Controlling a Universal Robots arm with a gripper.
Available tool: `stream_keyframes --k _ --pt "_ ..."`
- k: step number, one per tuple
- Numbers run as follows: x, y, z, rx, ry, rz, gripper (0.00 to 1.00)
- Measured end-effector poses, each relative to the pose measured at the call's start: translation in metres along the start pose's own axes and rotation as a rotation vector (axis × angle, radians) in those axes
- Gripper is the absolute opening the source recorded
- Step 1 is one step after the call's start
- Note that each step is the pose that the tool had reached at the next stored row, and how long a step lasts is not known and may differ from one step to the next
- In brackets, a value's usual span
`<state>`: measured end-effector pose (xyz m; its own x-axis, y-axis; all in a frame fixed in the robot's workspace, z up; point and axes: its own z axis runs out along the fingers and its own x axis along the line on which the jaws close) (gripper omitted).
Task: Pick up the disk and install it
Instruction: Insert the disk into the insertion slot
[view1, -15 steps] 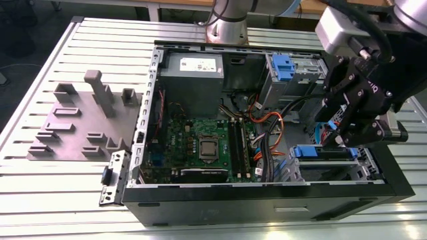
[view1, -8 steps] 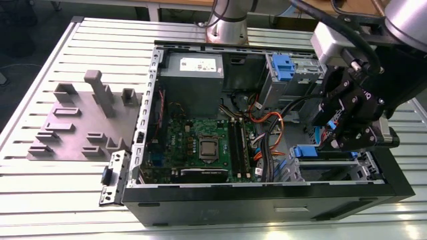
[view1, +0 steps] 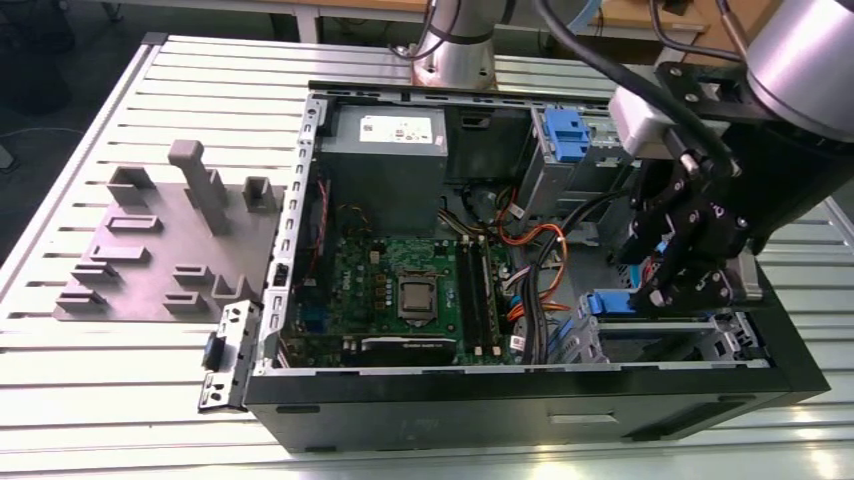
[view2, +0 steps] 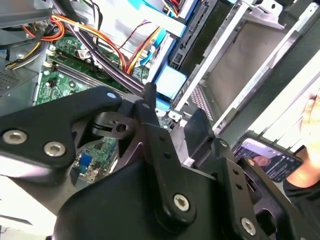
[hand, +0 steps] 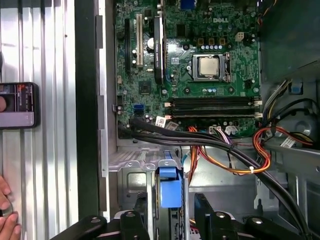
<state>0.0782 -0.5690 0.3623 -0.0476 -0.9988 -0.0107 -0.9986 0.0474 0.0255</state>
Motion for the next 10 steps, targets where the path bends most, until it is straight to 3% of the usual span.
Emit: stream_keyframes --k 3,5,6,10 --pt "0.0001 -0.0004 0.0056 0.0000 0.0000 0.000 0.42" --pt "0.0001 -0.0006 0.0092 0.0000 -0.0001 0.000 0.31" --pt "0.0001 -0.0008 0.0110 0.0000 -0.0002 0.000 0.31" --pt "0.0001 -0.0016 0.0170 0.0000 -0.0001 0.000 0.13"
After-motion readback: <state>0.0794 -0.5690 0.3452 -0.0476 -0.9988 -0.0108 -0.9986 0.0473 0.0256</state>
